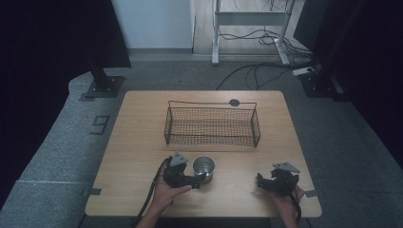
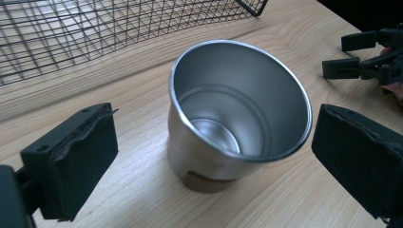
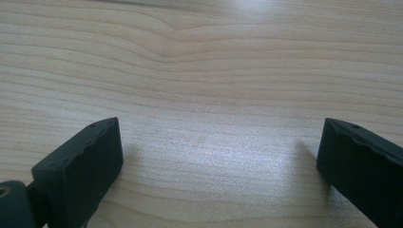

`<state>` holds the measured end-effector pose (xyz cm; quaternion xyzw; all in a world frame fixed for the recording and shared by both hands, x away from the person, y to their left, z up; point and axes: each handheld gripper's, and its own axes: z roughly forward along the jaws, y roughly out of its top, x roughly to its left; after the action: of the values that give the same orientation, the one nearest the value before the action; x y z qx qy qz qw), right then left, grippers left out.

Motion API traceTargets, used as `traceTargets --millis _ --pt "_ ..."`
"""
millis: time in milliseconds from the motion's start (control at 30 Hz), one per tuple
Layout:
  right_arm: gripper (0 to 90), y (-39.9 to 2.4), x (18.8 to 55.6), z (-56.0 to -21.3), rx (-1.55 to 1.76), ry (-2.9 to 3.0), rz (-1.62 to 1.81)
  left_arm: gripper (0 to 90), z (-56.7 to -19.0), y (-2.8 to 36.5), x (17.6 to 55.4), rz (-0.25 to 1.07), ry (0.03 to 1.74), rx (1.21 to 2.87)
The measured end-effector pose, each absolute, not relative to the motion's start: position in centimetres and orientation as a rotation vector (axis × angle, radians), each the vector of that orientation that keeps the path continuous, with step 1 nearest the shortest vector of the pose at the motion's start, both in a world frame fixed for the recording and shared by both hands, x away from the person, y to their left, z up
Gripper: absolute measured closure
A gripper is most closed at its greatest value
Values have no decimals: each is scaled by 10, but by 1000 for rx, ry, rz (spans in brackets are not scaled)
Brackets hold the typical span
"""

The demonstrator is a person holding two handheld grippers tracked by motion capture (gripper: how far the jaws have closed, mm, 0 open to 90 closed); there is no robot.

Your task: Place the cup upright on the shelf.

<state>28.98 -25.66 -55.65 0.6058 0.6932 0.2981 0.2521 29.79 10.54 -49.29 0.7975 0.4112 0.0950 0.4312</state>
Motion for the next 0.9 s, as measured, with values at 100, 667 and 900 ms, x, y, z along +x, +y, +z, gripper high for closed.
traceTargets --millis 100,667,900 --pt "13 -257 290 -557 1648 1885 811 15 -494 102 299 241 1022 1994" --pt "14 -257 290 -557 1647 1885 810 56 -510 70 303 317 1011 2042" --pt "14 -257 290 -557 1647 1885 810 138 -515 69 302 364 1007 2036"
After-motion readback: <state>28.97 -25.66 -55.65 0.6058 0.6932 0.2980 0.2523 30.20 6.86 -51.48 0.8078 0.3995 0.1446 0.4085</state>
